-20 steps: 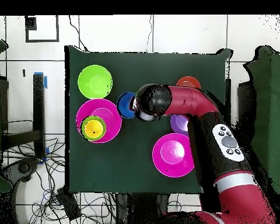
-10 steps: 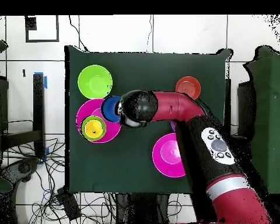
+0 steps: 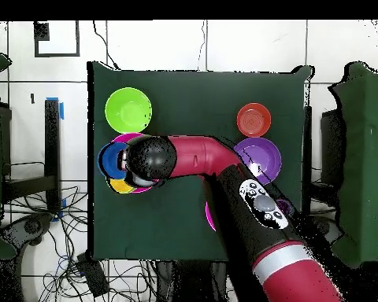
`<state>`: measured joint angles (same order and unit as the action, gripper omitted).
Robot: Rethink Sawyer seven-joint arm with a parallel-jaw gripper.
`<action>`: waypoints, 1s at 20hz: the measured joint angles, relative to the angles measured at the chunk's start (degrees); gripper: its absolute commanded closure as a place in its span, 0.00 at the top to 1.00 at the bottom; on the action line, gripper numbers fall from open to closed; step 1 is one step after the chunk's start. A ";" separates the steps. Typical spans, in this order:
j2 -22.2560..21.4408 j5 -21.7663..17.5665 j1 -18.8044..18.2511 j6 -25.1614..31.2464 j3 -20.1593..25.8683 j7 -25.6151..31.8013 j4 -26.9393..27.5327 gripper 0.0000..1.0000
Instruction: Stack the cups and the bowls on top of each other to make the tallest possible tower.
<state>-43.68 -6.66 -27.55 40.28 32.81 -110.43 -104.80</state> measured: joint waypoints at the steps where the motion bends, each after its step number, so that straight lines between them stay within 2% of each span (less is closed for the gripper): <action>1: -0.37 0.41 0.02 0.00 0.31 0.00 -0.38 0.00; 5: -2.73 2.49 -0.24 0.00 2.26 0.00 -3.10 0.00; 11: -4.96 3.11 -1.70 -0.69 5.02 0.00 -7.43 0.00; 20: -5.19 2.99 -5.52 -4.41 7.55 0.00 -12.25 0.00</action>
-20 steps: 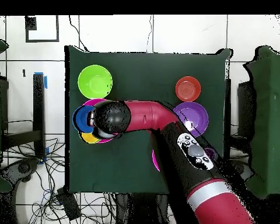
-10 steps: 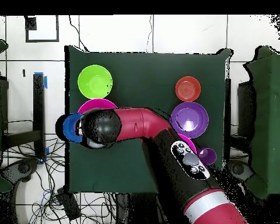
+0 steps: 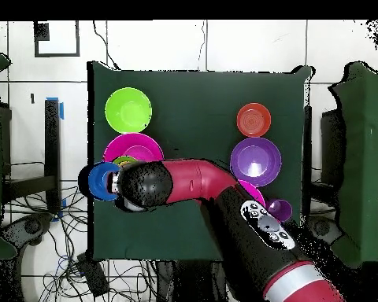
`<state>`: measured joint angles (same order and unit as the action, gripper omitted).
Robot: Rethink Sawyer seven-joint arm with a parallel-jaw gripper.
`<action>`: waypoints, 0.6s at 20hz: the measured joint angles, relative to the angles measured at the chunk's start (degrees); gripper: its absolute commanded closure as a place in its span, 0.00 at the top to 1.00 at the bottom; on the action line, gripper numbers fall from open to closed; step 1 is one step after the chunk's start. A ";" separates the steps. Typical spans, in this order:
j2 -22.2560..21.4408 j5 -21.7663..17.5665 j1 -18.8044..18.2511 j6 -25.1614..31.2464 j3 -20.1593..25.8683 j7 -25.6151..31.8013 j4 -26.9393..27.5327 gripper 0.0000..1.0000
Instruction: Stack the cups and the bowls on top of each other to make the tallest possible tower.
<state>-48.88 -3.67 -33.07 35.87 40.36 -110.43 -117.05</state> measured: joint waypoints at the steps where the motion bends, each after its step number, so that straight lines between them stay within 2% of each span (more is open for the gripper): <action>1: -0.05 0.00 -0.23 0.00 0.13 0.00 -0.18 0.00; 6: -1.15 0.52 -1.80 0.04 1.52 0.00 -1.40 0.00; 8: -2.63 2.49 -2.85 0.59 3.40 0.00 -2.03 0.00; 12: -3.92 4.00 -3.12 1.00 4.74 0.00 -1.96 0.00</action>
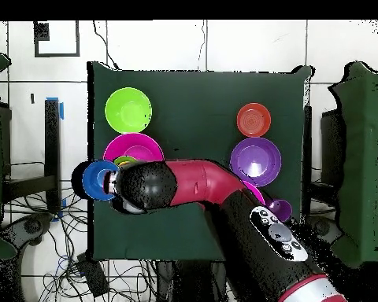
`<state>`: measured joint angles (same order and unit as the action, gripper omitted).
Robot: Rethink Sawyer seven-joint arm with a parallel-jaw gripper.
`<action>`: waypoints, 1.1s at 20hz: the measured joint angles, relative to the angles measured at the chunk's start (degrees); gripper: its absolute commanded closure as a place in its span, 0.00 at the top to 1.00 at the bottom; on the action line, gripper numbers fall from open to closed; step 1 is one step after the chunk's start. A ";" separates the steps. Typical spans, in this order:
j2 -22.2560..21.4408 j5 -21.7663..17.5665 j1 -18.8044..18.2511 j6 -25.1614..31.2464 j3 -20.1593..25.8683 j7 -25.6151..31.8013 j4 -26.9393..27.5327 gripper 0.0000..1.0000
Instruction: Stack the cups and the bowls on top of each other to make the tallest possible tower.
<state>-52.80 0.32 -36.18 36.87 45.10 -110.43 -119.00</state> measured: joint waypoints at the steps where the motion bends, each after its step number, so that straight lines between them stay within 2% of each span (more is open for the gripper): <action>1: -0.07 0.00 0.05 0.00 0.08 0.00 0.07 0.00; 10: 2.03 -1.41 -0.44 0.01 0.45 0.00 1.22 0.00; 22: 5.71 -6.45 -4.38 0.02 0.83 0.00 3.65 0.00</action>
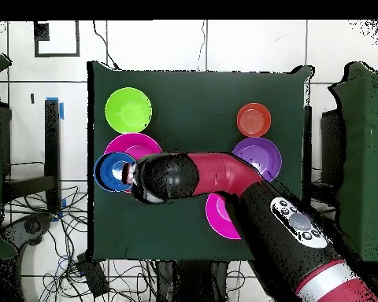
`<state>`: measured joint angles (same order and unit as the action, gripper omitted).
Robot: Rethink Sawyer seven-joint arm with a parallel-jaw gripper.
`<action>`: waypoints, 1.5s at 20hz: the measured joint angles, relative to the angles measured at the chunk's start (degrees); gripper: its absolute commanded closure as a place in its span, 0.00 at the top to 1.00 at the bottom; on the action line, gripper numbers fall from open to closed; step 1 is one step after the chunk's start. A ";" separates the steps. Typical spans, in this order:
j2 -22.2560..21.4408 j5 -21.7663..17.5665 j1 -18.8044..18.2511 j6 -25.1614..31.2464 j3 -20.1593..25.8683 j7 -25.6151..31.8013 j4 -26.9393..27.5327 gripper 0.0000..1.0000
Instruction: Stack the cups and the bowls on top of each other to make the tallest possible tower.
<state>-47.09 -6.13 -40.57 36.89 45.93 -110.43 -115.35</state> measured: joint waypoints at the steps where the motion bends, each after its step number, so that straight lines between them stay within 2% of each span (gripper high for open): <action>1: 0.17 -0.27 -0.08 0.00 0.00 0.00 0.22 0.00; 13: 3.29 -4.40 -0.27 0.58 0.02 0.00 4.70 0.00; 21: 4.79 -6.92 -0.33 0.58 0.02 0.00 4.98 0.00; 30: 5.00 -7.78 -0.55 0.58 0.01 0.00 4.90 0.00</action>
<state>-42.09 -13.91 -41.12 37.47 45.94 -110.43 -110.45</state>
